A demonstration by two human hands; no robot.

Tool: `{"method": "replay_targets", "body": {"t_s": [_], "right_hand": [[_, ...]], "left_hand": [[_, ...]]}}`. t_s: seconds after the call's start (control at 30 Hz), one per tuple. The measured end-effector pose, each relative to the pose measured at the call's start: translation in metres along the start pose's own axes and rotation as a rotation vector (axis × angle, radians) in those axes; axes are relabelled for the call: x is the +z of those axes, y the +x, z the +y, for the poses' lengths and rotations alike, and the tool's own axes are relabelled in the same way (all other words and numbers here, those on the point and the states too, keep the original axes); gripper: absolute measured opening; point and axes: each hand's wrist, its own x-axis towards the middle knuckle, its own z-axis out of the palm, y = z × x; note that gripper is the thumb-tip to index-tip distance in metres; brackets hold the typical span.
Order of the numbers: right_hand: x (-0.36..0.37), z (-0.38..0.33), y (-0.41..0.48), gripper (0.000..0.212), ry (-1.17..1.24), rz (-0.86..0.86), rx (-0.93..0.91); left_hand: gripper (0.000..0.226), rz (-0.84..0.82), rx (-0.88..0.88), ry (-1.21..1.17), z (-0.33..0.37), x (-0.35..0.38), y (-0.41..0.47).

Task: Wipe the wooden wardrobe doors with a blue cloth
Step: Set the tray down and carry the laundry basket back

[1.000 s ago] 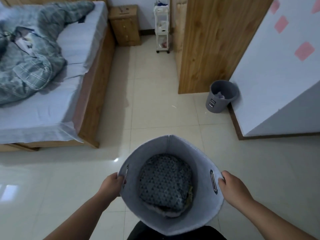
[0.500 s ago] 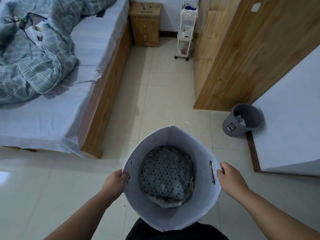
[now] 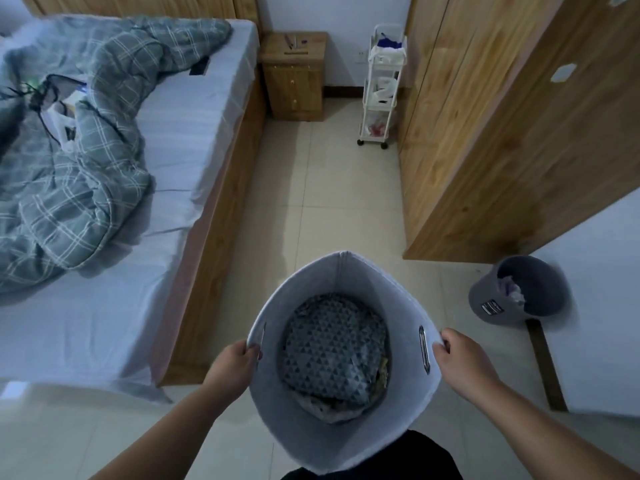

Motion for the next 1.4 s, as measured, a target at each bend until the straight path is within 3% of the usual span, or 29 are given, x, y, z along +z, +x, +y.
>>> {"method": "replay_targets", "body": {"t_s": [0.47, 0.7, 1.07, 1.4], "right_hand": [[-0.085, -0.109, 0.226, 0.030, 0.005, -0.015, -0.084], [-0.101, -0.166, 0.345, 0.027, -0.039, 0.043, 0.002], [-0.153, -0.266, 0.475, 0.034, 0.130, 0.101, 0.114], [-0.180, -0.314, 0.630, 0.029, 0.217, 0.031, 0.106]], "left_hand": [[0.032, 0.064, -0.058, -0.002, 0.172, -0.072, 0.155], [0.033, -0.012, -0.032, 0.002, 0.251, -0.107, 0.279], [0.035, -0.060, 0.102, 0.107, 0.404, -0.189, 0.435], [0.033, -0.025, 0.045, 0.161, 0.518, -0.215, 0.552]]}}
